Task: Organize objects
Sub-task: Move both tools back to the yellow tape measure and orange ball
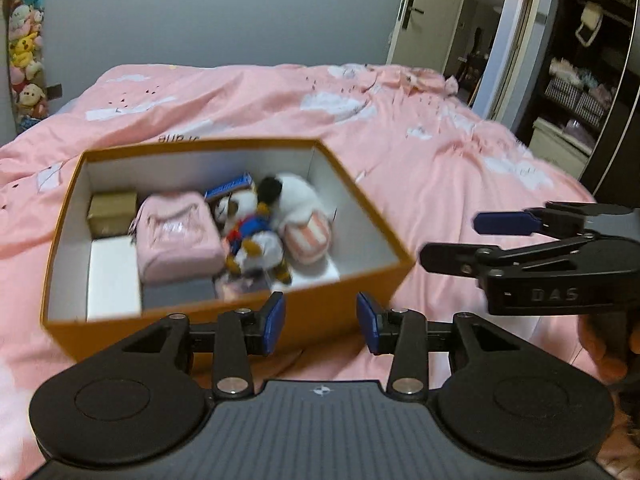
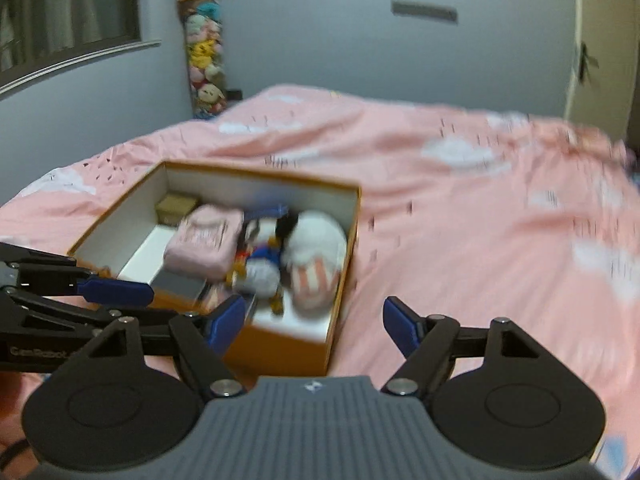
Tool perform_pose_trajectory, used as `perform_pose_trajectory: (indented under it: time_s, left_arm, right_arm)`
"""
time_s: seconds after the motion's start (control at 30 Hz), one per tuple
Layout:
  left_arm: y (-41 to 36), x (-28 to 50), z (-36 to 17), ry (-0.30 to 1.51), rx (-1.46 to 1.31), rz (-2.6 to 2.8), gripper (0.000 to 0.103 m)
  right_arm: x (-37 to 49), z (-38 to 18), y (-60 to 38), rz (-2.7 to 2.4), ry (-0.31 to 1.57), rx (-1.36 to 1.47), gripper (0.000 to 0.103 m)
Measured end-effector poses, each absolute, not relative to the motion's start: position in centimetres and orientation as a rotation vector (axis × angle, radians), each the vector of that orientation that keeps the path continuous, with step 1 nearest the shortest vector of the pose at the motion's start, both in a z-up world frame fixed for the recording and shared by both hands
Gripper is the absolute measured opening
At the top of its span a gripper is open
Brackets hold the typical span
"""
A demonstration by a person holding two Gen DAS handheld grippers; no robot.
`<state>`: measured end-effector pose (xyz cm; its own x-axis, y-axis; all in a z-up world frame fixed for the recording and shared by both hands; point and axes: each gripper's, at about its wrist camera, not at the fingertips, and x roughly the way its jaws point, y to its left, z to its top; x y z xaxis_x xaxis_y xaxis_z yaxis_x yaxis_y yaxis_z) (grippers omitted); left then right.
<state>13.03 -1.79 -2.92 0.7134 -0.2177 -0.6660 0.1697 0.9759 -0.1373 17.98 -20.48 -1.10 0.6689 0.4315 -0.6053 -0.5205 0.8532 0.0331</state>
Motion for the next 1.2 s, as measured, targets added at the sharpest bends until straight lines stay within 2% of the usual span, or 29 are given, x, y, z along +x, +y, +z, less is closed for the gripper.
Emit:
perform_pose_trajectory:
  time_s: [0.17, 0.43, 0.63, 0.8, 0.83, 0.9, 1.1, 1.2]
  left_arm:
    - [-1.9, 10.7, -4.3, 0.778, -0.045, -0.198, 0.048]
    - [-0.8, 9.4, -6.6, 0.95, -0.175, -0.276, 0.048]
    - [-2.1, 8.5, -8.1, 1.064, -0.127, -0.334, 0.048]
    - [-3.7, 7.7, -8.9, 1.112, -0.073, -0.439, 0.048]
    - [-3.9, 7.7, -9.0, 1.118, -0.067, -0.457, 0.048]
    - [-4.3, 7.6, -9.4, 1.133, -0.062, -0.488, 0.048]
    - [-5.6, 8.2, -10.9, 1.195, -0.072, -0.57, 0.048]
    - [-6.1, 8.7, -11.6, 1.205, -0.077, -0.578, 0.052]
  right_arm:
    - [15.3, -3.1, -21.6, 0.482, 0.706, -0.156, 0.077]
    - [13.8, -5.9, -22.4, 0.469, 0.87, -0.092, 0.078]
    - [12.5, -7.3, -23.1, 0.462, 0.94, -0.069, 0.077]
    - [11.6, -8.5, -23.9, 0.458, 0.995, -0.076, 0.065]
    - [11.6, -8.7, -24.2, 0.462, 1.008, -0.058, 0.057]
    - [11.8, -9.1, -24.7, 0.469, 1.034, -0.021, 0.049]
    - [11.9, -9.5, -24.9, 0.482, 1.05, 0.004, 0.047]
    - [12.0, -9.6, -24.9, 0.484, 1.052, 0.01, 0.047]
